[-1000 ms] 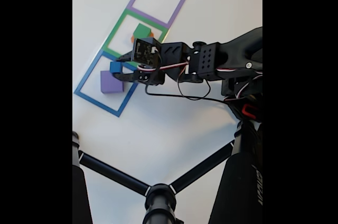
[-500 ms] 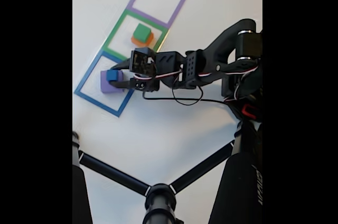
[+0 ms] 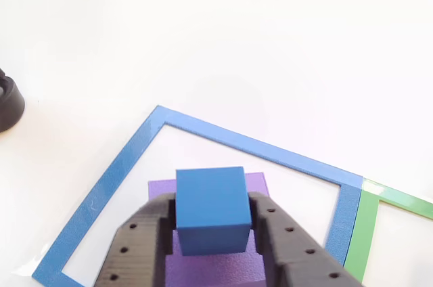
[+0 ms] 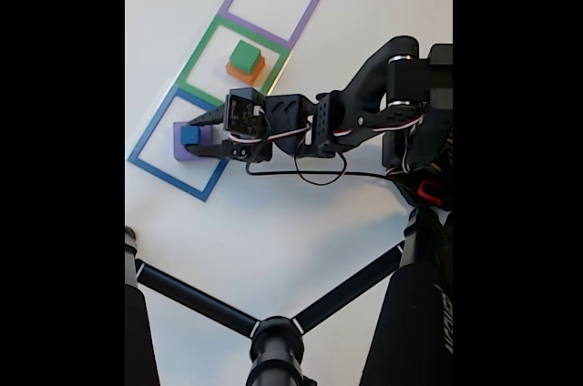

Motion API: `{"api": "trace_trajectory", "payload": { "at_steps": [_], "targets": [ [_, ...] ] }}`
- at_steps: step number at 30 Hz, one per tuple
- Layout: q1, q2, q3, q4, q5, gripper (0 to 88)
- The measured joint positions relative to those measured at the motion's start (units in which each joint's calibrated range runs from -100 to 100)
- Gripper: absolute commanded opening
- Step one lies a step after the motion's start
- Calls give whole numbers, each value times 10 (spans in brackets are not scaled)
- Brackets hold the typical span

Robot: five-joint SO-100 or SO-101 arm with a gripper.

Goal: Tower of hanoi

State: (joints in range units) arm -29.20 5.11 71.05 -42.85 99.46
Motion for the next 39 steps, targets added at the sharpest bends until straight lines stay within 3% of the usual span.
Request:
{"api": "trace_trajectory", "payload": {
  "at_steps": [13,24,27,32,39],
  "targets": [
    [5,25,-5,-19,0,238],
    [15,-20,-5,9,5,219],
    [22,-85,-1,64,5,168],
    [47,-251,14,225,5,2],
    [110,-511,2,568,2,1]
  ]
}}
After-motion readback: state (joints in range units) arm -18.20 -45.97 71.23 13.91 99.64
